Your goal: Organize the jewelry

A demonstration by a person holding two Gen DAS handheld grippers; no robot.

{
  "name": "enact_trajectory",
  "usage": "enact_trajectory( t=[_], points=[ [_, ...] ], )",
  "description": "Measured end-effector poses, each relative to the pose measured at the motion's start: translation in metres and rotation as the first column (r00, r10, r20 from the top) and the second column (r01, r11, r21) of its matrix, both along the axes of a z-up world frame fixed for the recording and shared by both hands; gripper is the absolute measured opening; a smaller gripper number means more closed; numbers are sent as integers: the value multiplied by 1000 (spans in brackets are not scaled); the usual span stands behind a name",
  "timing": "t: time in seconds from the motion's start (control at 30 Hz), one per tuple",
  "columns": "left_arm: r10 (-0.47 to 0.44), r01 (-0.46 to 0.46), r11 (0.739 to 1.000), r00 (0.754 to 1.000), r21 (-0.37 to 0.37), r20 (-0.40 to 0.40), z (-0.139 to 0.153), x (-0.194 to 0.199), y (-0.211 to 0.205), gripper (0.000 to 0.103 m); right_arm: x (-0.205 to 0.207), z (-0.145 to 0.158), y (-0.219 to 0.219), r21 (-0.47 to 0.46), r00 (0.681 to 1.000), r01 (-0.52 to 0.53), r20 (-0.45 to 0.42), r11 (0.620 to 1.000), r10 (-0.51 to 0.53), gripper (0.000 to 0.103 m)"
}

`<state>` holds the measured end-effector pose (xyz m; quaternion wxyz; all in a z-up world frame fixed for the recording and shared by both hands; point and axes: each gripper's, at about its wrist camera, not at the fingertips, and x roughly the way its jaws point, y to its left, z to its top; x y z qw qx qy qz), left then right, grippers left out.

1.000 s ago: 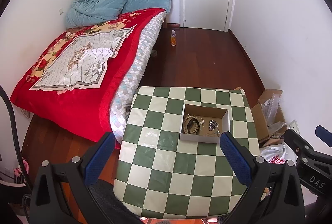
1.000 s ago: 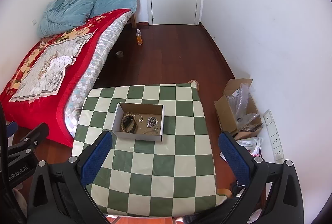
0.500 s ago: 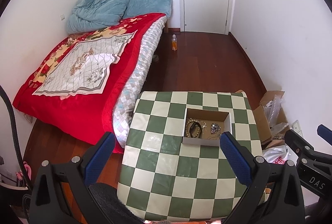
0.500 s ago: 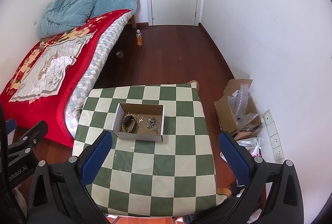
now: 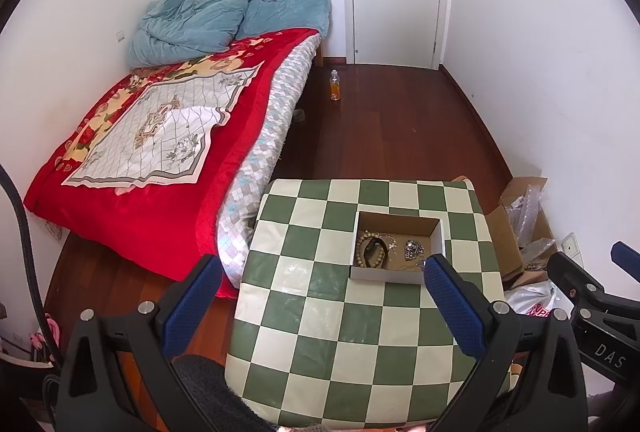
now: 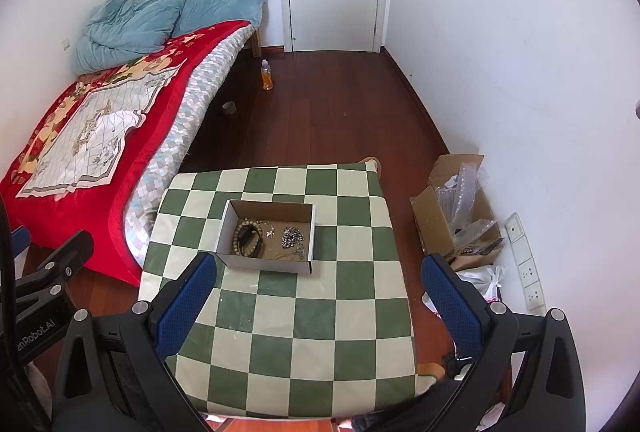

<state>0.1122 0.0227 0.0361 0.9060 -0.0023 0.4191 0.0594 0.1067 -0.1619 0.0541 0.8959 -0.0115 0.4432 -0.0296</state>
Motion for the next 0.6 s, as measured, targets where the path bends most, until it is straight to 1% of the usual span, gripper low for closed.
enact_trajectory(
  t=[0.6],
  points=[
    [-1, 1, 1000, 1000, -1, 0, -2, 0, -2, 103, 2, 3, 1, 2, 1000, -7, 1, 1000, 7, 103]
  ],
)
